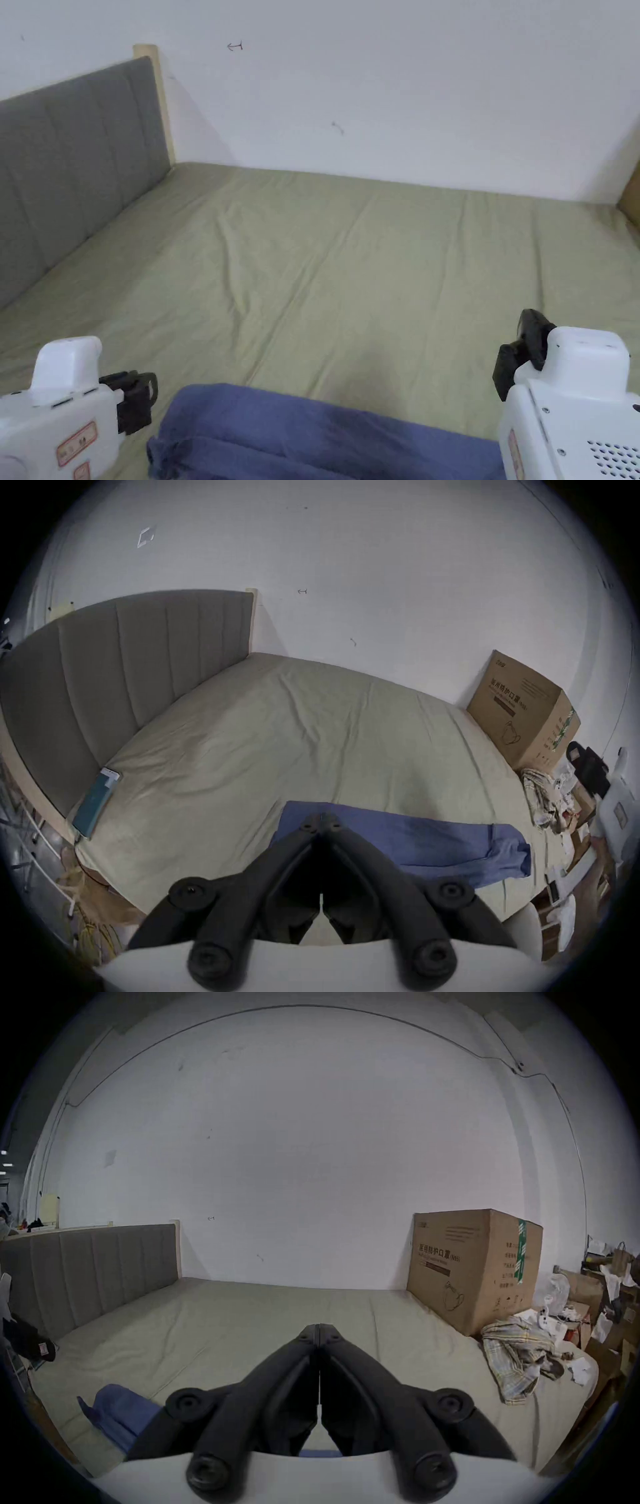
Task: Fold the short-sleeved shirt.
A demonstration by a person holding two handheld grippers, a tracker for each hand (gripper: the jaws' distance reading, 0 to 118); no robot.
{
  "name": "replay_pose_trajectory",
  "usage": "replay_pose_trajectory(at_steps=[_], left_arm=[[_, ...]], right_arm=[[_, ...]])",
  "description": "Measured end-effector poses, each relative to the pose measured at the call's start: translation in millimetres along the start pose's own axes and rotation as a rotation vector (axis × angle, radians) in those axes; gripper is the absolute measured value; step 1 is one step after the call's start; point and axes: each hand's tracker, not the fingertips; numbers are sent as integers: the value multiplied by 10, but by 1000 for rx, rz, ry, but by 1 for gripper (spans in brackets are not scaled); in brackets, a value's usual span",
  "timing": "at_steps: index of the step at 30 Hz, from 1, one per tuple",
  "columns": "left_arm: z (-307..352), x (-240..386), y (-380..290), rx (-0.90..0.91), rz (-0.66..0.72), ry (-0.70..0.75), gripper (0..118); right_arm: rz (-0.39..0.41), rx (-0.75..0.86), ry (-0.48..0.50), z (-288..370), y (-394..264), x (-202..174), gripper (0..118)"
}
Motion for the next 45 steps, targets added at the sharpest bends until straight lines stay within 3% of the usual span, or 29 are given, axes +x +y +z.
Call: replay_pose_trajectory(at_steps=[4, 7, 8, 9, 10, 16, 21, 24, 26, 28, 29, 31, 33, 38, 41, 45], left_arm=[[-246, -304, -44, -92, 137, -139, 3], [-573, -587, -107, -211, 233, -207, 76], [-667, -638, -161, -243, 258, -236, 86], [-767, -687, -205, -263, 276, -238, 86], [-853, -731, -231, -276, 288, -253, 104], [-1315, -1004, -366, -298, 454, -389, 111], [-1507, -1051, -416, -302, 450, -379, 111], [-1711, -1019, -549, -419, 491, -458, 111], [-1768, -932, -632, -365, 509, -489, 113], [-1848, -955, -689, -361, 524, -489, 112], [-1872, -955, -675, -369, 536, -489, 98], [-1897, -986, -633, -386, 578, -469, 8], [-1923, -933, -745, -466, 613, -400, 7], [-1710, -903, -707, -392, 623, -404, 7], [-1680, -946, -596, -412, 500, -369, 7], [-1443, -990, -436, -396, 450, -307, 7]], right_arm=[[25, -17, 14, -61, -43, -102, 1], [8, -9, 10, -85, -44, -147, 1], [11, -12, 8, -108, -41, -171, 1], [23, -18, 6, -139, -45, -188, 1], [37, -25, 6, -165, -48, -209, 1], [50, -73, 19, -326, -73, -283, 1], [63, -107, 24, -420, -115, -311, 1], [47, -142, 47, -476, -160, -319, 1], [41, -156, 83, -479, -187, -338, 1], [66, -157, 87, -476, -217, -395, 1], [73, -159, 95, -471, -231, -416, 1], [67, -172, 116, -477, -234, -432, 1], [55, -175, 124, -471, -236, -437, 1], [47, -177, 137, -446, -212, -371, 1], [45, -181, 128, -438, -194, -313, 1], [21, -176, 117, -405, -173, -225, 1]])
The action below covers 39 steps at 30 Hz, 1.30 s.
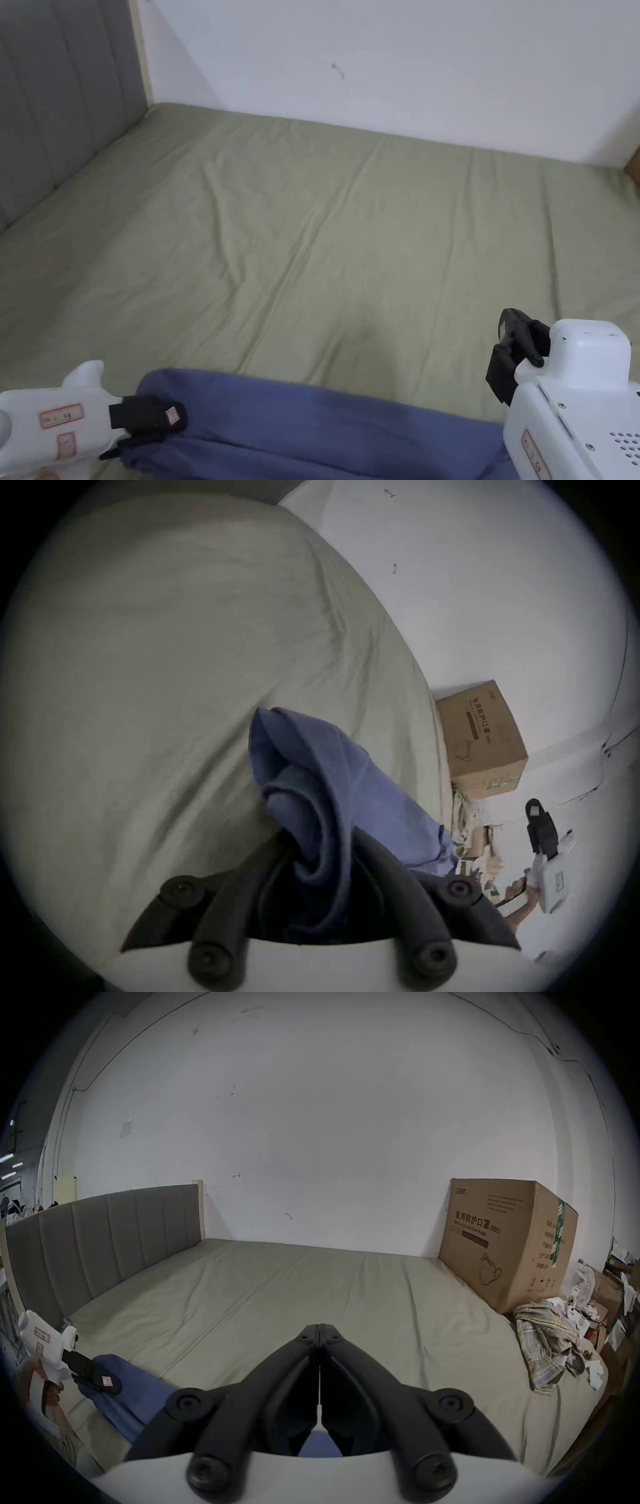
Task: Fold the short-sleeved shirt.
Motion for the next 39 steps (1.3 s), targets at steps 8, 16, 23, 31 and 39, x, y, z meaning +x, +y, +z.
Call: replay_pose_trajectory(at_steps=[8, 16, 23, 31, 39], left_arm=[[293, 351, 55, 70, -128, 156, 7], [130, 1769, -241, 68, -461, 123, 7], [-696, 2613, -787, -98, -592, -6, 8], [-1361, 2793, -1289, -280, -535, -141, 98], [-835, 2459, -851, -120, -429, -67, 34]], right_arm=[[-26, 7, -11, 122, -31, 165, 1], [-66, 15, -50, 245, -52, 450, 1], [-94, 13, -80, 409, -123, 769, 1], [-210, -22, -128, 487, -244, 1197, 1], [-245, -26, -142, 482, -322, 1305, 1]])
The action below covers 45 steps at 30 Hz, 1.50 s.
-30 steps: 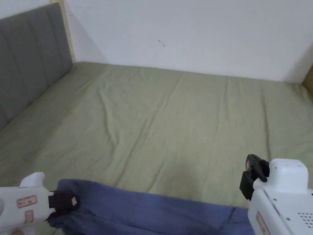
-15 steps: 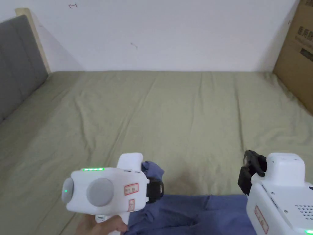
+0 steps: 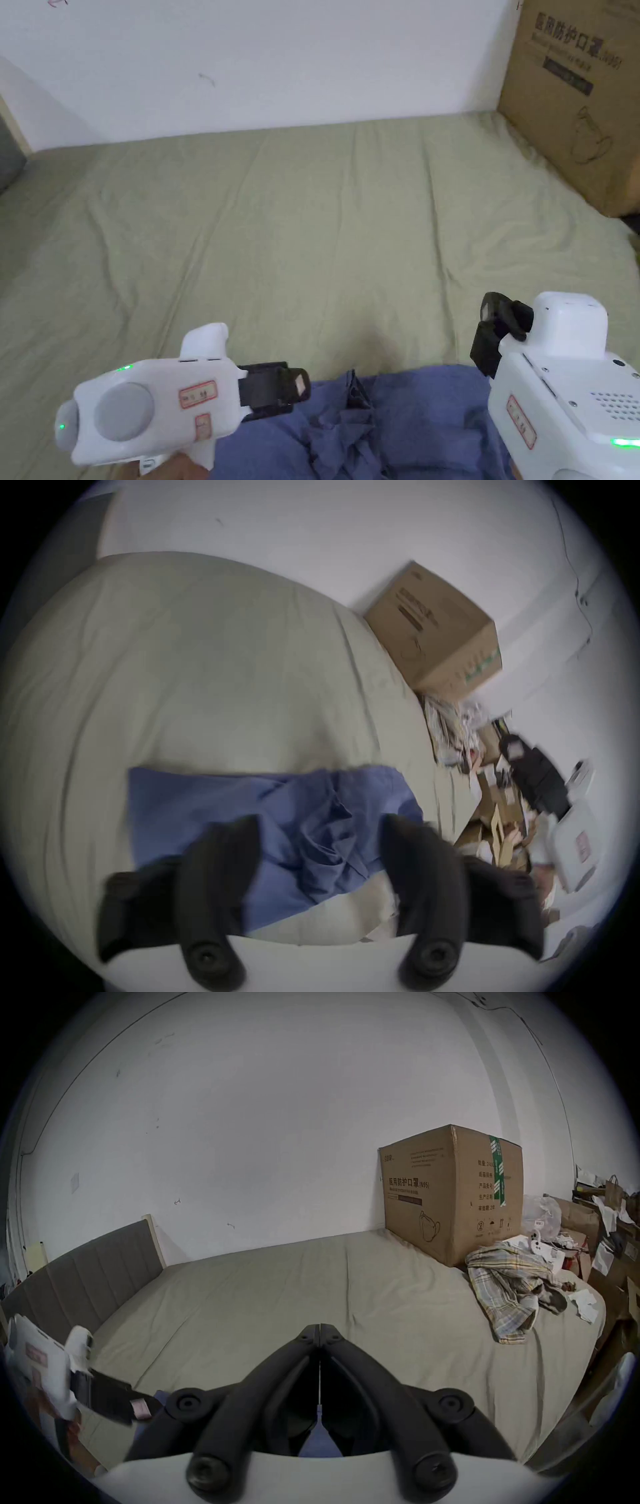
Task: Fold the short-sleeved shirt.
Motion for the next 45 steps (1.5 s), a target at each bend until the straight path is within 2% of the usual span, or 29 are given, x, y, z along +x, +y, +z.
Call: replay_pose_trajectory(at_steps=[1, 2, 4, 6, 11, 14, 17, 20, 22, 25, 27, 31, 35, 41, 45], left_arm=[[62, -78, 13, 23, 23, 21, 10], [84, -138, 7, 38, 32, 55, 2], [56, -250, -24, 30, 33, 145, 2], [-58, -299, -86, 0, 24, 147, 2], [-568, -186, -341, -131, 62, 59, 2], [-857, 44, -518, -209, 20, 32, 2], [-965, 306, -593, -202, -47, 21, 2], [-1012, 508, -540, -201, -6, -122, 2], [-1114, 708, -552, -239, -65, -145, 2], [-1236, 944, -660, -299, -229, -80, 2], [-1208, 983, -682, -306, -256, -105, 2], [-962, 878, -591, -238, -158, -146, 2], [-524, 639, -362, -128, -114, -129, 2], [191, -106, -198, 20, 13, -87, 2], [460, -751, -435, 53, 180, -68, 2]], right_arm=[[-4, -2, 4, -1, -15, -3, 1], [-6, -5, 10, -5, -25, -7, 1], [-4, -10, 16, -11, -50, -27, 1], [-1, -12, 24, -7, -69, -39, 1], [-3, -17, 35, 3, -81, -27, 1], [3, -18, 29, 18, -73, 26, 1], [-15, -18, 17, 30, -60, 110, 1], [-28, -16, 3, 46, -60, 183, 1], [-33, -14, -13, 59, -71, 231, 1], [-42, -23, -23, 76, -59, 306, 1], [-38, -19, -33, 113, -50, 347, 1], [-43, -10, -50, 150, -10, 410, 1], [-38, 0, -54, 171, 32, 386, 1], [5, 3, -15, 195, 51, 170, 1], [41, -15, 26, 170, 21, -36, 1]])
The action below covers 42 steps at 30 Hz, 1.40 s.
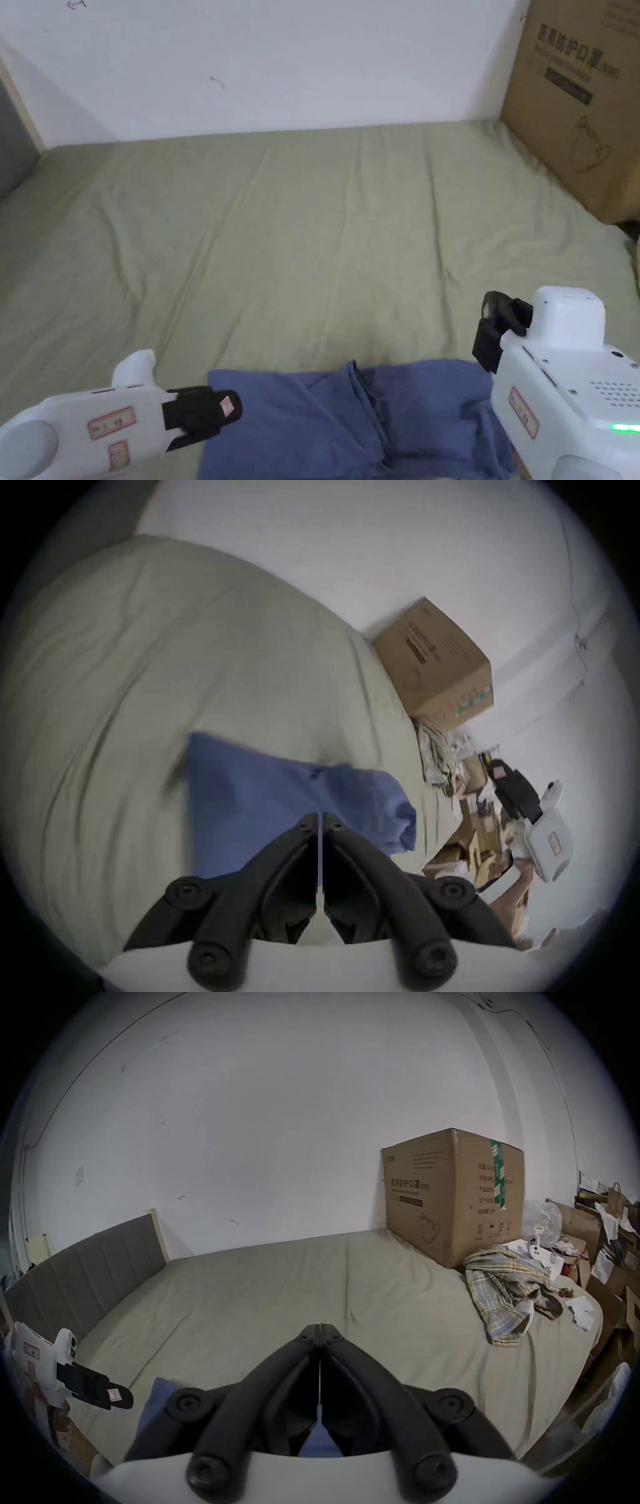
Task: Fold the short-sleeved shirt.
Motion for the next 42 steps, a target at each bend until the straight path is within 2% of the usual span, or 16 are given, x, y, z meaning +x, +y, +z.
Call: replay_pose_trajectory(at_steps=[4, 7, 9, 11, 12, 15, 18, 22, 23, 24, 25, 26, 28, 30, 34, 42], left_arm=[[151, -498, -156, 11, 149, -26, 2], [185, -647, -131, 36, 146, -20, 3], [158, -717, -70, 53, 169, -61, 29], [53, -757, -24, 28, 193, -116, 81], [-22, -767, -3, 7, 196, -124, 97], [-308, -779, 18, -42, 169, -180, 117], [-627, -821, 36, -140, 177, -201, 117], [-849, -882, 25, -158, 222, -385, 116], [-880, -925, 13, -166, 252, -369, 106], [-870, -963, 25, -165, 252, -361, 77], [-832, -997, 59, -173, 241, -355, 21], [-807, -1038, 81, -202, 221, -289, 13], [-782, -1131, 73, -247, 228, -213, 13], [-686, -1202, 102, -231, 259, -276, 13], [-422, -1251, 225, -183, 234, -238, 13], [345, -1439, 401, -151, 186, -64, 13]], right_arm=[[64, -8, 22, -46, 4, -207, 1], [80, -11, 43, -76, 32, -347, 1], [98, -11, 54, -88, 46, -434, 1], [115, -13, 63, -107, 47, -514, 1], [119, -21, 62, -127, 45, -551, 1], [110, -52, 83, -178, 8, -610, 1], [134, -78, 95, -205, -26, -666, 1], [165, -93, 94, -253, -47, -704, 1], [163, -100, 91, -272, -46, -711, 1], [158, -112, 85, -295, -45, -712, 1], [155, -121, 86, -312, -43, -713, 1], [154, -129, 94, -322, -42, -712, 1], [157, -139, 99, -340, -33, -729, 1], [152, -141, 110, -347, 1, -743, 1], [161, -125, 120, -356, 61, -799, 1], [167, -124, 137, -296, 1, -832, 1]])
